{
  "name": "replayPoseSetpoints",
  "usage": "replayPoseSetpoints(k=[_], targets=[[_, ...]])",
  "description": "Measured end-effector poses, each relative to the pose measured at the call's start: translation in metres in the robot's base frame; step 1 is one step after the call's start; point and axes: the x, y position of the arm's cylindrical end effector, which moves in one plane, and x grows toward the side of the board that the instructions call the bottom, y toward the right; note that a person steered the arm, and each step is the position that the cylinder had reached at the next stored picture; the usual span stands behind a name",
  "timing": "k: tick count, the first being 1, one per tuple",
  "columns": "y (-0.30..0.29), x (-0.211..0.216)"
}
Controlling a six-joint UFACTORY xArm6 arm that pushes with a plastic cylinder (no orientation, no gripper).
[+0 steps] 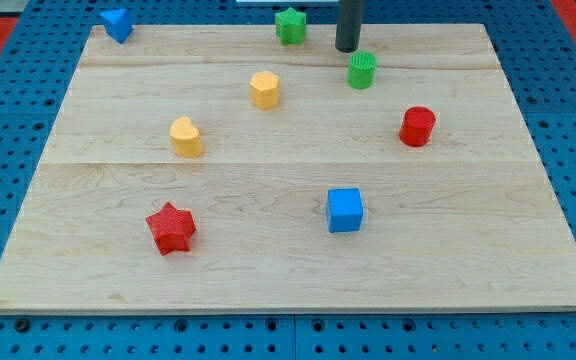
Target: Push green circle towards down
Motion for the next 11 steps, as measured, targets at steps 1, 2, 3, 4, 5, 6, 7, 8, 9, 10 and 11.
replayPoseSetpoints(k=[1,2,3,4,5,6,7,8,9,10,11], targets=[[0.006,0.000],[0.011,0.000],[0.014,0.000],[0.015,0.000],[0.015,0.003],[0.015,0.021],[0.015,0.049],[0.015,0.071],[0.015,0.075],[0.015,0.075],[0.017,0.075]])
